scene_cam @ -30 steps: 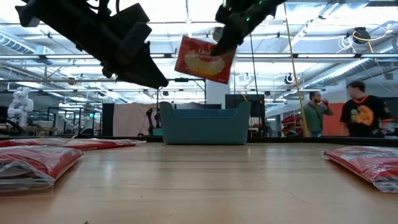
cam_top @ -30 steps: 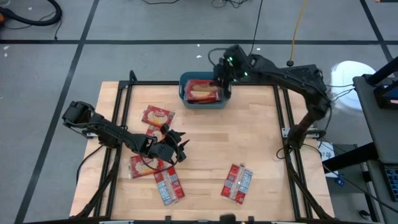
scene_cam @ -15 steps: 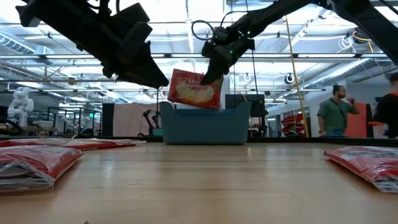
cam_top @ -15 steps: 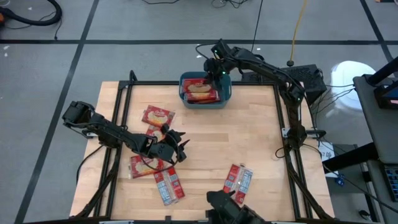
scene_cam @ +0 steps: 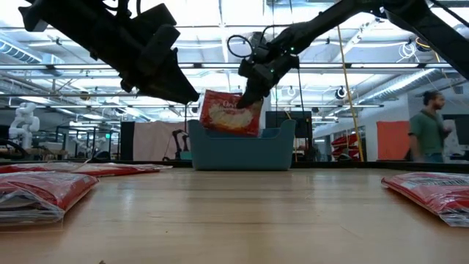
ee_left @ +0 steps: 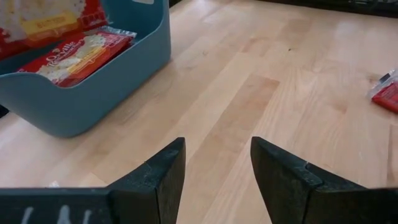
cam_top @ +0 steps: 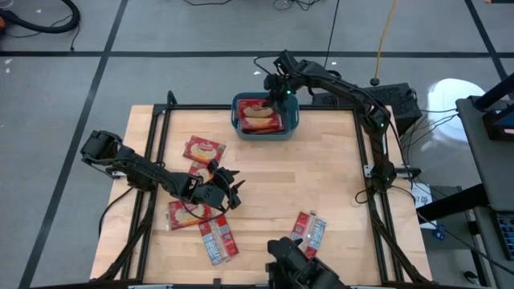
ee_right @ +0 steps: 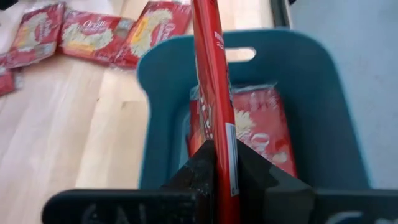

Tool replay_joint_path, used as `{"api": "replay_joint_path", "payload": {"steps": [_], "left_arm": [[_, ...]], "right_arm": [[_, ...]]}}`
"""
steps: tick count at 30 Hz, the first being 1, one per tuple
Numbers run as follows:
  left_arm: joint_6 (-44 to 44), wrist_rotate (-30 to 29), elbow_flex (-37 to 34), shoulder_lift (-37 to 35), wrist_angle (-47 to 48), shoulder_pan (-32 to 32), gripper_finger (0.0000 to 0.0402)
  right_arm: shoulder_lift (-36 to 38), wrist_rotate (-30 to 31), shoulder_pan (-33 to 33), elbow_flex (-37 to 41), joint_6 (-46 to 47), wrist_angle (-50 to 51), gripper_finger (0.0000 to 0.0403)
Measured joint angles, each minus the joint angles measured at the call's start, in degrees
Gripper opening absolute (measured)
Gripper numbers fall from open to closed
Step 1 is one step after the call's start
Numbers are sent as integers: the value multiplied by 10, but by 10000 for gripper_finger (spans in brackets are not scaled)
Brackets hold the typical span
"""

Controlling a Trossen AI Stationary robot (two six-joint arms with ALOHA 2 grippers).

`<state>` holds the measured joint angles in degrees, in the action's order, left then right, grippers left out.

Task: Sort popcorn bags into baskets
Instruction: Put the red popcorn bag into the blue bin

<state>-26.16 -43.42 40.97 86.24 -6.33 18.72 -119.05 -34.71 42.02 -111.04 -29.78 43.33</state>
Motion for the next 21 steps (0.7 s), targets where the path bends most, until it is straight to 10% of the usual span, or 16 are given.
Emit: {"api": "replay_joint_path", "payload": {"steps": [21], "left_arm": [[-6, 11, 0, 0, -3, -1, 186]], "right_arm": [[-28, 50, 3, 1, -3, -29, 102]]}}
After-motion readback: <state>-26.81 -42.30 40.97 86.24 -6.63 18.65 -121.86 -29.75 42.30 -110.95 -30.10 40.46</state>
